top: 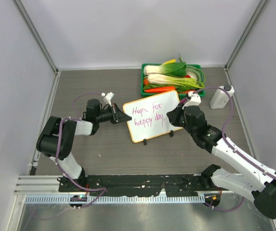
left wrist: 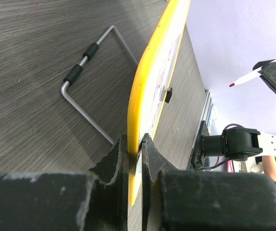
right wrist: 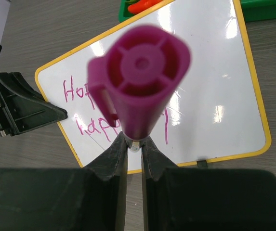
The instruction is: Write a sentence on the whiteboard
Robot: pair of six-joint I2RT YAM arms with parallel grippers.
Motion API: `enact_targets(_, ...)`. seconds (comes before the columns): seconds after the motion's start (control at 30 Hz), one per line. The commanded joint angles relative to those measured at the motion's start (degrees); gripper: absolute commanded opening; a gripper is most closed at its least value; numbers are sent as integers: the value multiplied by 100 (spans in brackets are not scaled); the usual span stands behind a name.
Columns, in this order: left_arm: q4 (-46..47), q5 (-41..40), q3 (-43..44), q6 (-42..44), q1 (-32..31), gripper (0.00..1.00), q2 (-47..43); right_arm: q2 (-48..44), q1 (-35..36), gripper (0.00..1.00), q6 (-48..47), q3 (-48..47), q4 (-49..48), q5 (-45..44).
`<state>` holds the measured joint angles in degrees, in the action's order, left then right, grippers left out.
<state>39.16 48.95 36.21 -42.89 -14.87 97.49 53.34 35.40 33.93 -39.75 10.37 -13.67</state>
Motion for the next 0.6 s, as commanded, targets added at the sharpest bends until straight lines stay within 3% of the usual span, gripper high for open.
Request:
enact_targets(0.0,-813,-913,-158,580,2,0,314,124,-42,2,-97,-402,-123,-153)
enact_targets(0.27,-875,-975,-228,633,11,0,183,651,-77,1,-326,-437,-246,39)
enact_targets(0.57,-892,-1028,-307,642,2,0,121,599,-112,1,-537,-490,-466,-162)
